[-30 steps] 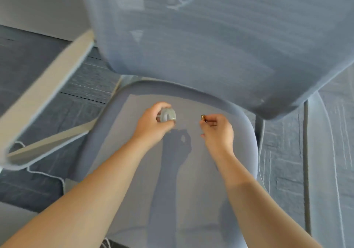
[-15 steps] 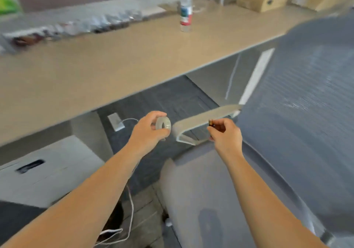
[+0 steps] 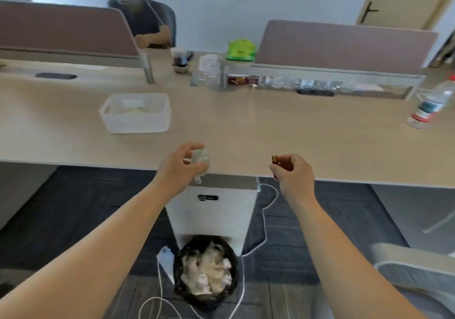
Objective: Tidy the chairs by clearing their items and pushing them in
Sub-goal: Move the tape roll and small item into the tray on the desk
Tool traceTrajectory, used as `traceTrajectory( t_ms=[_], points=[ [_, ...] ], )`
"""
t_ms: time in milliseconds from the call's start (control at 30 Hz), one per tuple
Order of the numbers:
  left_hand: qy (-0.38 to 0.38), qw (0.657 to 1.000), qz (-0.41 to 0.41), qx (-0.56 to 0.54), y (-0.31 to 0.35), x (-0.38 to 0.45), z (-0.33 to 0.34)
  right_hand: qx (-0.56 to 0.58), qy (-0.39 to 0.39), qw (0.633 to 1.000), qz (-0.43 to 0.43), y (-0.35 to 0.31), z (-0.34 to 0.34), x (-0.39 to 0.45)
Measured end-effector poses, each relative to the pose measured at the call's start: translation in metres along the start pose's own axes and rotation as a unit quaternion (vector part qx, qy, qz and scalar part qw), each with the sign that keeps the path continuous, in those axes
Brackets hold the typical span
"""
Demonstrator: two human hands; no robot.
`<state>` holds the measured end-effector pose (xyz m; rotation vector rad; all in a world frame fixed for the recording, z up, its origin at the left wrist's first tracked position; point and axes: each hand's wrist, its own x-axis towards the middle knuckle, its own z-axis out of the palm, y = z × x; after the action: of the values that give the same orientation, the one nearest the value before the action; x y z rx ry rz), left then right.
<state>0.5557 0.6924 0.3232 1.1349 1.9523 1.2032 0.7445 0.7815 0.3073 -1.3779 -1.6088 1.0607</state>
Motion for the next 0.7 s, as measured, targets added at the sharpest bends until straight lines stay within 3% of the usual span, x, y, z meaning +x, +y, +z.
traceTrajectory(
  t_ms=[300,700],
  points=[
    [0.083,0.995,-0.034,0.038,-0.065,0.056,-0.186,0.001,-0.067,0.996,-0.052,-0.091,0.189,0.025],
    [0.152,0.985,-0.069,0.03,-0.091,0.153,-0.248,0.009,-0.112,0.992,-0.058,-0.129,0.293,0.113]
  ],
)
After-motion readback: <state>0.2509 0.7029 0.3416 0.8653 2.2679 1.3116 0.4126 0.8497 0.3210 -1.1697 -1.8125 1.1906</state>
